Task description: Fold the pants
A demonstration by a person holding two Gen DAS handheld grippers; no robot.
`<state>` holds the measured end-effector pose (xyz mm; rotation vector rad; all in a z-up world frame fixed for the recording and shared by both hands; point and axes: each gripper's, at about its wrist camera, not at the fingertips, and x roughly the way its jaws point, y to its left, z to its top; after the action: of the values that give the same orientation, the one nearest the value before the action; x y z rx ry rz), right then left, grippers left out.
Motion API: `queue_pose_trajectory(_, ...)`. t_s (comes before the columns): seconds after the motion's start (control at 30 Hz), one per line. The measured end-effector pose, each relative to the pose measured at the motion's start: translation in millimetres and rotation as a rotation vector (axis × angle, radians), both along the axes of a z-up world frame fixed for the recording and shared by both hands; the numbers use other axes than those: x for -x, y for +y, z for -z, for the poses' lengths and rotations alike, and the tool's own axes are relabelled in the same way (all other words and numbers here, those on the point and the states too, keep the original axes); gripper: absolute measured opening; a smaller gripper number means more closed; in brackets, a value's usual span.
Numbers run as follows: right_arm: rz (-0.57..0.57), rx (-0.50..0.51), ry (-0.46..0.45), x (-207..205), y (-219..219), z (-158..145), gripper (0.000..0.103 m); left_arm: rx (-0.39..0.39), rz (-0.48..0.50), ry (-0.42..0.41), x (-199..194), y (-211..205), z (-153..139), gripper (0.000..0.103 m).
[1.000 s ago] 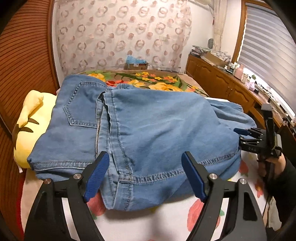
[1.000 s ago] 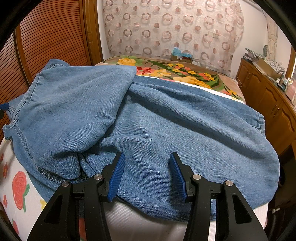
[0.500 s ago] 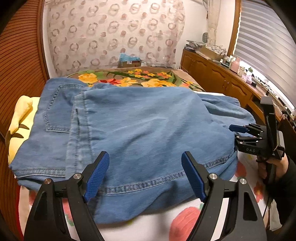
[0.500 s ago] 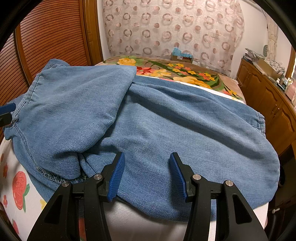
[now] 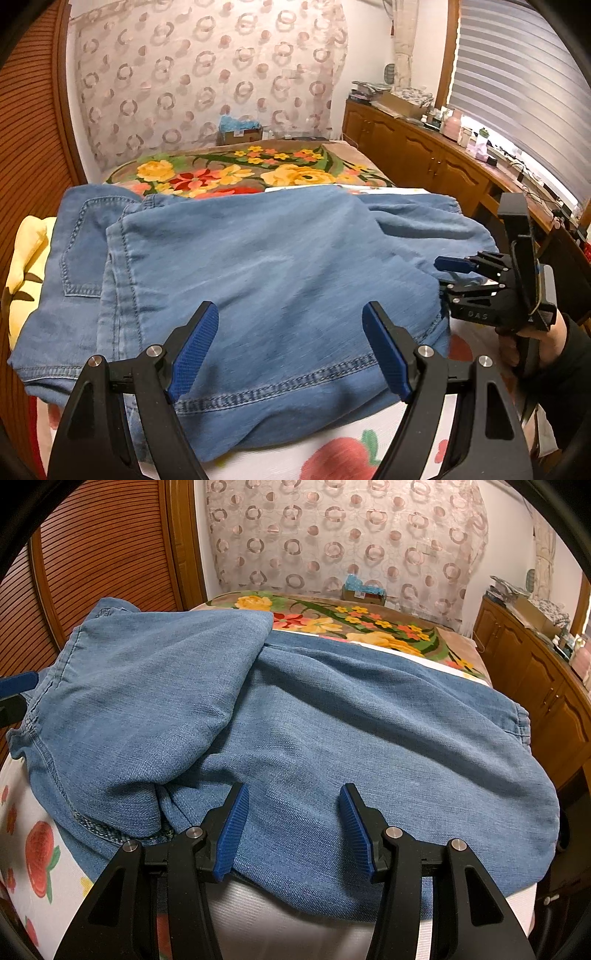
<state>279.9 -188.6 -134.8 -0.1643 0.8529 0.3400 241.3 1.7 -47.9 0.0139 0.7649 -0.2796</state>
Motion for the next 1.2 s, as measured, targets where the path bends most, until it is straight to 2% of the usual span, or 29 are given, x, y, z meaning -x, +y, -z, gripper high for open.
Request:
queue_pose_trajectory(0.37,0.001,0.001,-0.001,1,0,0,0.054,-0.002,0.018,-0.002,2,-9,-3,0.081)
queue_pose_trajectory(0.5,0.014,-0.049,0.007,2,-9,-7,0.054,-0.004,0.018,-0.002,2,-9,-3,0.081)
queue_pose_trajectory(0.6,0.042,-0.079,-0.025,8,-27,-21,0.054,-0.004,0.018,0.001,1,-9,-2,0.081)
queue_pose_trajectory(0.8,0.148,-0.076,-0.071,20,-80,-42,0.054,0.006,0.024,0.004,1,-12,0,0.081)
queue_pose_trajectory(0.97,0.242,-0.047,-0.062,29,-123,-38,0.054,0.004,0.038,0.018,0,-15,4,0.081)
queue_pose_trajectory(1.1,0.295,-0.09,-0.051,37,-160,-35,0.055,0.008,0.048,0.035,-3,-18,9,0.081)
queue_pose_trajectory(1.2,0.343,-0.08,-0.036,39,-182,-30,0.056,0.003,0.054,0.047,-6,-21,13,0.081)
